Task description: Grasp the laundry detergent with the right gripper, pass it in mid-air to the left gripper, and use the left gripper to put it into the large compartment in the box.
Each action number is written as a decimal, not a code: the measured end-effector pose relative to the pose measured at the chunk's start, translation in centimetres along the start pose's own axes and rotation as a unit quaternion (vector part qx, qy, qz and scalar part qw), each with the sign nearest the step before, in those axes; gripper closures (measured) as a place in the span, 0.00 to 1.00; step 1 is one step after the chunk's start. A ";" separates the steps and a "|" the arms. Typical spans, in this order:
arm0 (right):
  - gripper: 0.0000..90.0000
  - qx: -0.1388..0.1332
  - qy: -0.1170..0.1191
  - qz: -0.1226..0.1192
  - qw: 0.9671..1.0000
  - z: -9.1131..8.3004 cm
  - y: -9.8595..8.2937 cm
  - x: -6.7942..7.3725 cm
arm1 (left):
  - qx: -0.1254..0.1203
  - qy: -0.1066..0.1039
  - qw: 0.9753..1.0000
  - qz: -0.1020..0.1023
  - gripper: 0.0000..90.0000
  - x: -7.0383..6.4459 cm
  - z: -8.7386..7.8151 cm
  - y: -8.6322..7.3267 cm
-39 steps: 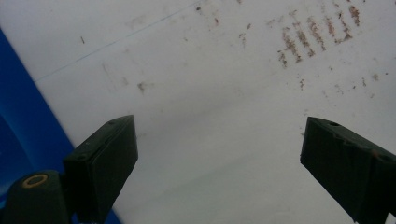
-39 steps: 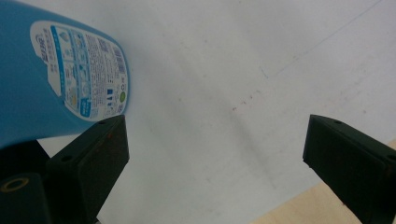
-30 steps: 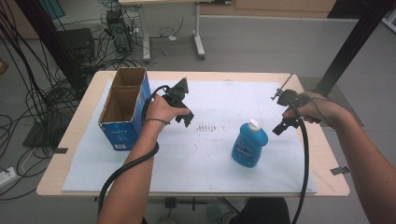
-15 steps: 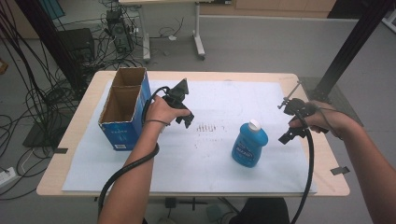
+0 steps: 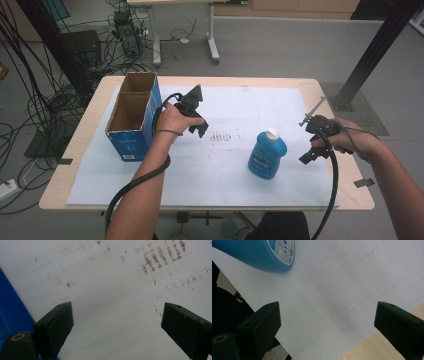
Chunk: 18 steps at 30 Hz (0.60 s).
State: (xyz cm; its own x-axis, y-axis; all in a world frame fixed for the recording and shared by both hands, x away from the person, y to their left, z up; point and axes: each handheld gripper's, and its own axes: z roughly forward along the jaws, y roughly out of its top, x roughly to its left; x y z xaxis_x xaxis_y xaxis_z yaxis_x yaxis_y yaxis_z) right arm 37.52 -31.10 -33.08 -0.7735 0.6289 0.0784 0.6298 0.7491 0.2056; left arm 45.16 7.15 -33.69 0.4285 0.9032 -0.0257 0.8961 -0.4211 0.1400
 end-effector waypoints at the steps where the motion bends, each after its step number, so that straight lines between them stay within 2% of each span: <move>1: 0.08 -0.004 0.004 0.003 1.000 0.2 -0.3 0.1 | -0.001 0.000 1.000 0.000 0.12 -0.1 0.0 -0.1; 7: 0.08 -0.021 0.011 0.006 1.000 0.5 -1.0 0.5 | -0.001 0.001 1.000 0.005 0.12 -0.4 -0.2 -0.7; 11: 0.08 -0.022 0.001 0.009 1.000 0.7 -1.3 0.8 | -0.005 0.001 1.000 0.004 0.13 -0.6 -0.4 -1.1; 18: 0.07 -0.027 0.012 0.004 1.000 1.2 -1.9 1.4 | -0.010 0.000 1.000 0.003 0.13 -0.8 -0.6 -2.0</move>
State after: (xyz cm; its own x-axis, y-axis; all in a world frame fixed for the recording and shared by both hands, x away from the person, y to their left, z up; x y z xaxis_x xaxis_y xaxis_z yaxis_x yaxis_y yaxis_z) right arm 35.29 -31.36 -34.53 -0.7710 0.6284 0.1035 0.6310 0.7320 0.2569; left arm 42.91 7.31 -33.32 0.4338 0.9006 -0.0256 0.8912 -0.4247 0.1595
